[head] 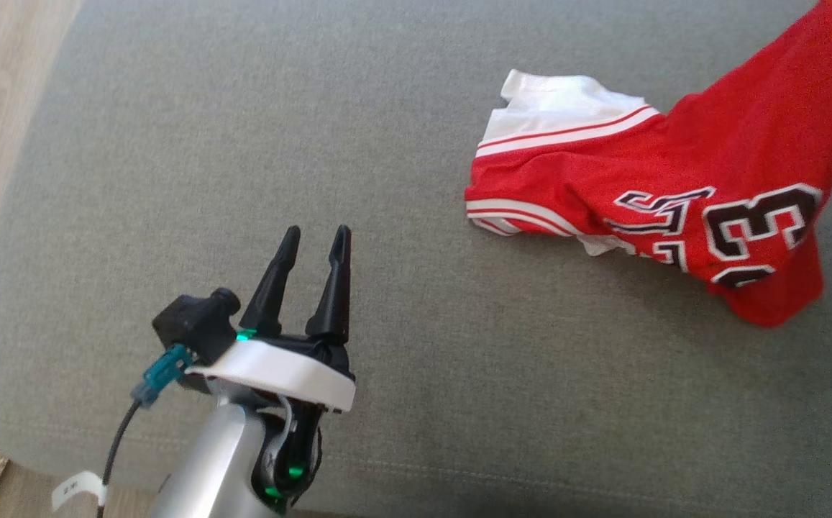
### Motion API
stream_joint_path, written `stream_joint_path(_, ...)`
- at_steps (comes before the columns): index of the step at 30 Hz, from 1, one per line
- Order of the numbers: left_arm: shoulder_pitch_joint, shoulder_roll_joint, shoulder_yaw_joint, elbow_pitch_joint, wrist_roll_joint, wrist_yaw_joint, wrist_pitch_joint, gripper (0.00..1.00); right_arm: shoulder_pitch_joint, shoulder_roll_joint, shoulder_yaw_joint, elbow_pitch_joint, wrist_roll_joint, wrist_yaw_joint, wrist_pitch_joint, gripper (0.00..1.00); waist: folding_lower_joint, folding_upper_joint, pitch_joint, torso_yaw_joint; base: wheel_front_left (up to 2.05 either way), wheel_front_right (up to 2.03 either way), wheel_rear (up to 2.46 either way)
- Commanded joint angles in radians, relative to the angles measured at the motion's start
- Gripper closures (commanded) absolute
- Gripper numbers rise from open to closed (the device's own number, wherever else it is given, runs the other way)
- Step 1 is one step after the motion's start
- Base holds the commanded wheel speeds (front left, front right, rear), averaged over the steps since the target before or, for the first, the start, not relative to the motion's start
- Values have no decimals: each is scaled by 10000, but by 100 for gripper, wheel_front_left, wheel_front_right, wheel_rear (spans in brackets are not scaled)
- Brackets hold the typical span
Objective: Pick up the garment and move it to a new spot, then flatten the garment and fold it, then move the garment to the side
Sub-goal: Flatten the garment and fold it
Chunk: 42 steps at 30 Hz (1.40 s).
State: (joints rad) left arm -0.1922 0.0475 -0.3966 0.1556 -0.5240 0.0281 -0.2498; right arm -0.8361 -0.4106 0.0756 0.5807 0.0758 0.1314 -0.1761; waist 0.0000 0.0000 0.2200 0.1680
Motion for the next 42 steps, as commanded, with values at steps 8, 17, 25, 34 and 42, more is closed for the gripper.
stream_joint_path(8, -830, 28, -9, -497, -202, 180, -120, 0, -1607, -413, -871, 1899, -568, -7, -404, 100, 0, 0, 910, 387, 0, 0, 0)
stream_joint_path(17, -1101, 28, -155, -437, -242, 288, -120, 0, -2029, 44, -868, 4120, -946, -7, -445, 0, 0, 0, 1125, 154, 0, 0, 0)
stream_joint_path(25, -973, 28, 185, -271, -48, 161, -120, 0, -989, 864, 118, 3307, 345, -7, -839, 0, 0, 0, 329, -632, 0, 0, 0)
stream_joint_path(34, -633, 28, 520, -218, -73, 56, -120, 0, 2136, 1317, 571, -166, 2112, -7, -854, 0, 0, 0, -465, -1566, 0, 0, 0)
stream_joint_path(42, -274, 28, 546, -5, -69, -29, -120, 0, 5206, 2475, -416, -2347, 2192, -7, -855, 0, 0, 0, -654, -2186, 0, 0, 0)
